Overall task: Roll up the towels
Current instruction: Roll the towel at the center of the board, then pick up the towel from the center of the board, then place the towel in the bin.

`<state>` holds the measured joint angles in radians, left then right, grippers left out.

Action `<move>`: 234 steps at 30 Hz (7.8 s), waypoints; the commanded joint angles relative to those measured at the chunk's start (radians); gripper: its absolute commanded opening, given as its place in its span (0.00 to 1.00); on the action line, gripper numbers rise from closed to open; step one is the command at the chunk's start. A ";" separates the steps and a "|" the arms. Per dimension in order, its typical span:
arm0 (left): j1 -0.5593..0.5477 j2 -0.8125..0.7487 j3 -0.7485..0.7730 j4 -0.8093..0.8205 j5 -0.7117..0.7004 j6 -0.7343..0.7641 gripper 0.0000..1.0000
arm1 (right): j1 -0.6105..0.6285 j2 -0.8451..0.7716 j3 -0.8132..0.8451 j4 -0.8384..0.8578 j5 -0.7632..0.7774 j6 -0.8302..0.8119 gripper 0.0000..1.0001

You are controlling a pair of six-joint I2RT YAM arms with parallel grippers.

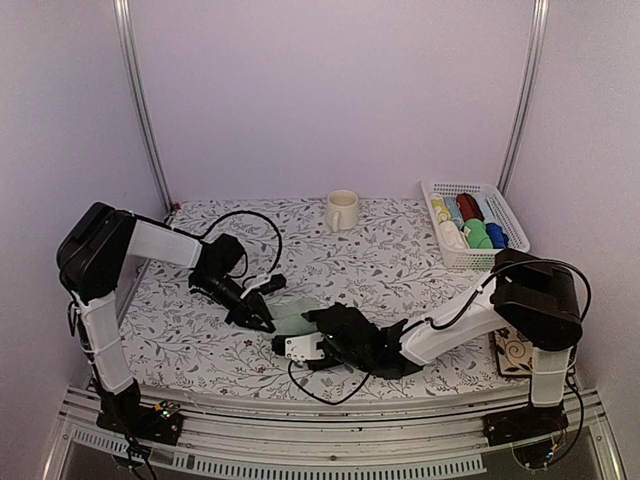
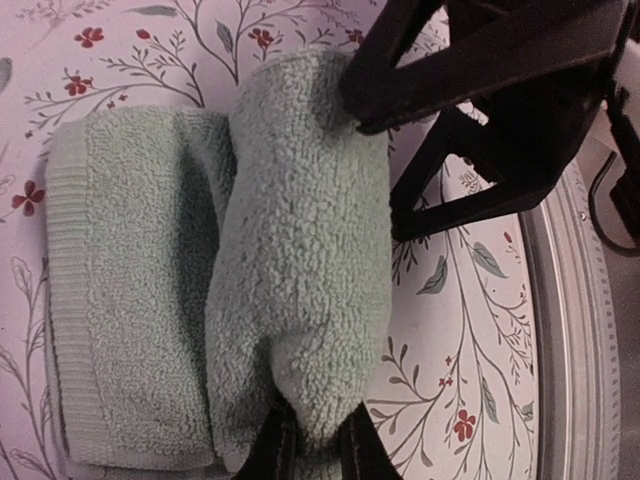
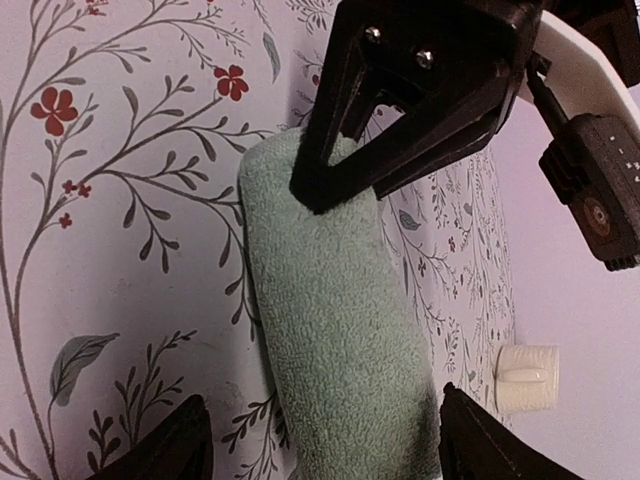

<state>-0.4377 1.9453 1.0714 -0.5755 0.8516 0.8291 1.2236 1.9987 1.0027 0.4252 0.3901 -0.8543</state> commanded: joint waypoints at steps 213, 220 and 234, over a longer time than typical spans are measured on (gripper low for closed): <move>-0.127 -1.080 -0.860 0.838 -0.625 -0.007 0.97 | -0.716 -0.528 0.217 -0.696 -0.215 0.970 0.02; -0.127 -1.067 -0.878 0.850 -0.631 -0.004 0.97 | -0.909 -0.505 0.251 -0.700 -0.137 0.969 0.02; -0.126 -1.030 -0.901 0.891 -0.635 0.011 0.97 | -0.990 -0.250 0.409 -0.709 0.066 0.867 0.02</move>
<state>-0.5770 0.8989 0.1898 0.2829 0.2203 0.8371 0.2386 1.6958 1.3411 -0.2840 0.3656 0.0593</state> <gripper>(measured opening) 0.969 0.095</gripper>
